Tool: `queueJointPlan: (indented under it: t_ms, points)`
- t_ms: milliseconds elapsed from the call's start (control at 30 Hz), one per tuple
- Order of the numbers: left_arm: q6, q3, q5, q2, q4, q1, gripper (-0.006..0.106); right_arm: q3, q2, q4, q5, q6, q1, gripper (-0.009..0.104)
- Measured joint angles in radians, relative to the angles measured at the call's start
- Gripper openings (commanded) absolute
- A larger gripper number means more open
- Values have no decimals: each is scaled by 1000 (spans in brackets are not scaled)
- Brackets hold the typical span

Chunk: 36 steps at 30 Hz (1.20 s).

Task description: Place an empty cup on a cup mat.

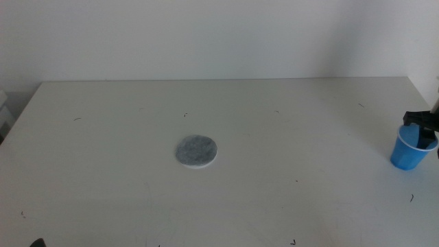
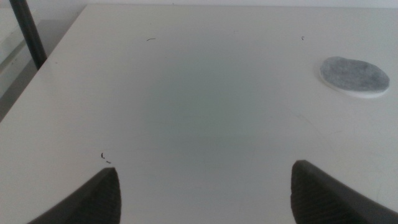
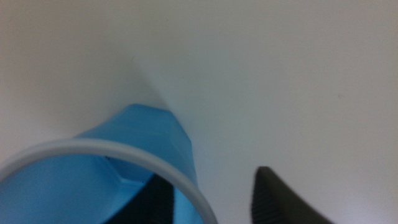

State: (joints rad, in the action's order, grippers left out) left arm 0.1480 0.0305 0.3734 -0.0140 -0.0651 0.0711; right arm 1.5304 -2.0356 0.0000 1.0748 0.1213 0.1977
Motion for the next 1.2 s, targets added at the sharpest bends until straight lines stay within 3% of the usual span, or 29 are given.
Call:
queueJointPlan:
  t_ms: [100,400,667,1200]
  points:
    - [0,0,0,0,0,0,105,0,-1,0,-15,0,0,-1]
    - [0,0,0,0,0,0,105,1,42,7,-3,0,-1,-1]
    - [0,0,0,0,0,0,105,151,178,9,139,4,-45,-1]
    - [0,0,0,0,0,0,105,408,190,40,176,114,-314,-1]
